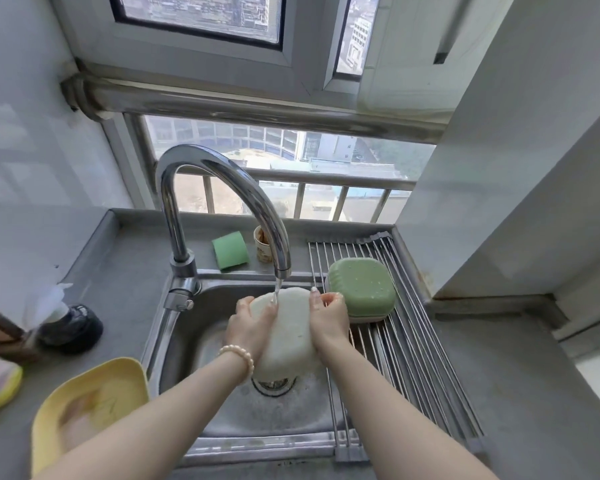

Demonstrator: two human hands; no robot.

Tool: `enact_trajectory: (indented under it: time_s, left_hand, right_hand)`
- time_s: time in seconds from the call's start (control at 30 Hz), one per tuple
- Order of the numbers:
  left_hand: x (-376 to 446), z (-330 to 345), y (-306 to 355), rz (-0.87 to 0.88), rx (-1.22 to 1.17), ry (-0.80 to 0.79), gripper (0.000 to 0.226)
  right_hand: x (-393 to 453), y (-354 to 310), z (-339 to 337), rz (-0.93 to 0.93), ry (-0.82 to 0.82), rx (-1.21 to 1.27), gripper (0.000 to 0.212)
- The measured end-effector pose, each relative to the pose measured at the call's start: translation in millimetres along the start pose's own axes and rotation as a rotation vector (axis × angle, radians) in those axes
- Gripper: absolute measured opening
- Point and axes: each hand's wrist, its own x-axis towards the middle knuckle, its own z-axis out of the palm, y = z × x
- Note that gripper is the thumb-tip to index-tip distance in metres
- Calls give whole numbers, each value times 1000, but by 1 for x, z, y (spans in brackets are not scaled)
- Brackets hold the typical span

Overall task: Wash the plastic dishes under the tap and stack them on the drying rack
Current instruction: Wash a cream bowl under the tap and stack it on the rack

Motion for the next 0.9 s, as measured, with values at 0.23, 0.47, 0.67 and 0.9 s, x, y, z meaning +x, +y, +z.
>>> enact_trajectory:
  time_s: [0.23, 0.47, 0.67, 0.9]
  left_hand:
    - [-1, 26, 33, -89, -121, 117, 59]
    - [2, 78, 75, -153, -409, -118, 51]
    - [25, 97, 115, -92, -303, -340, 50]
    - [47, 108, 126, -126, -232, -434, 47]
  right_hand:
    - [12, 20, -30, -92, -177, -124, 54]
    - [58, 31, -91, -112, -24, -152, 103]
    - [101, 14, -119, -104, 18, -105, 59]
    - [133, 20, -119, -119, -15, -191, 51]
